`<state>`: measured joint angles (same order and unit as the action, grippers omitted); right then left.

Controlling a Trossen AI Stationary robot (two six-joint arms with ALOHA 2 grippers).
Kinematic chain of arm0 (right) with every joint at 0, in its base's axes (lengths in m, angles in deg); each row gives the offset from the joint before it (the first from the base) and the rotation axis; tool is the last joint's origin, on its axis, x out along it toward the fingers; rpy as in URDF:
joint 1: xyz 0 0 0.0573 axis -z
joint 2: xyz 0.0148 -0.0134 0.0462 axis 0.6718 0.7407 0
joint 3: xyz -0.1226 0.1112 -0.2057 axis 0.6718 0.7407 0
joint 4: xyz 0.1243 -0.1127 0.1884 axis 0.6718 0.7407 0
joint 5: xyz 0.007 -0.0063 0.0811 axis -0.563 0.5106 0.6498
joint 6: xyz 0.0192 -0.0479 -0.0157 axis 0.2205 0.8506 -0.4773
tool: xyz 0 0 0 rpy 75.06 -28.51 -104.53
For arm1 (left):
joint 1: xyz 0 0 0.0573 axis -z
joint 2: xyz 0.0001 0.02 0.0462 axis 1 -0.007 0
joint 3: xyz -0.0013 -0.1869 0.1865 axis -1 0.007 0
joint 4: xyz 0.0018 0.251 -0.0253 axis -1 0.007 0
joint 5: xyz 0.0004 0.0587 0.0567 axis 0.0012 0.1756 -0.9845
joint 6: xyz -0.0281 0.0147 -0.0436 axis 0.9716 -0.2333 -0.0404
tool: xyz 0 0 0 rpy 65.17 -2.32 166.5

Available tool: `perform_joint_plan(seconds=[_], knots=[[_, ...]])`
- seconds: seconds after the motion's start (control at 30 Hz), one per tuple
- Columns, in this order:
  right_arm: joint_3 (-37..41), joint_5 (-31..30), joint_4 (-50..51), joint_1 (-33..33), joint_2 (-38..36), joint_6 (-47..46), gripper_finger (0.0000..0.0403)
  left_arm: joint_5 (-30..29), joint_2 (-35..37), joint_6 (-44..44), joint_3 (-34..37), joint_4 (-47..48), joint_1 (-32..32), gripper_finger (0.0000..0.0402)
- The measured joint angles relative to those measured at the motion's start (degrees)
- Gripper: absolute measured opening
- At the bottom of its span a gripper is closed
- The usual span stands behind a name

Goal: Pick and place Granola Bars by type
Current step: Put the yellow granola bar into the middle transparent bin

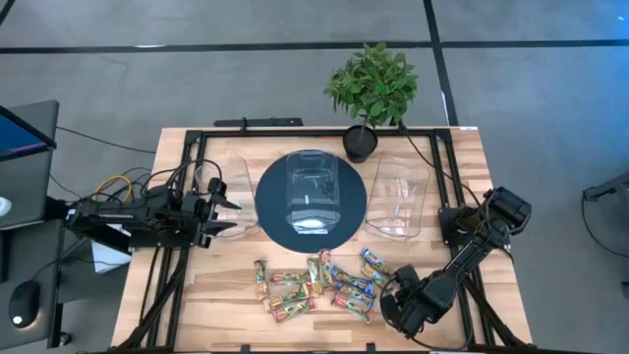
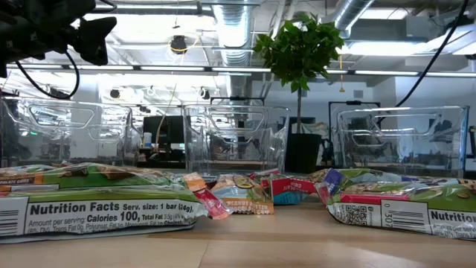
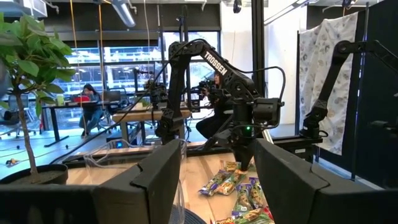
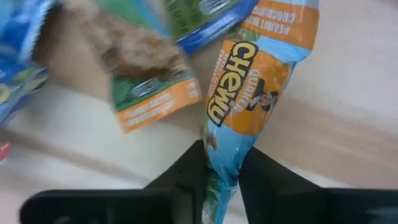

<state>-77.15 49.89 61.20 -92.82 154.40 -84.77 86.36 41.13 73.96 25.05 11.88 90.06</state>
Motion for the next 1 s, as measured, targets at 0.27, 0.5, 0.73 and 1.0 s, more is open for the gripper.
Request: perform_joint_plan(seconds=[0.27,0.5,0.73,1.0], knots=[[-7.63,-3.3,9.58,0.0,-0.07,2.52,0.0041,-0.01,0.0,0.0,-0.01,0.01,-0.01,0.0199],[-17.88,-10.99,17.97,0.46,-0.18,8.21,0.004,-0.01,-0.01,-0.03,-0.01,0.01,-0.01,0.0199],[-23.81,-19.8,37.29,4.97,-0.23,10.07,0.004,-2.22,0.01,-0.05,-0.01,0.01,-0.01,0.0199],[-22.63,-26.05,43.29,17.53,-1.97,25.53,0.004,-3.73,0.01,-1.6,-0.01,0.08,0.01,0.0199]])
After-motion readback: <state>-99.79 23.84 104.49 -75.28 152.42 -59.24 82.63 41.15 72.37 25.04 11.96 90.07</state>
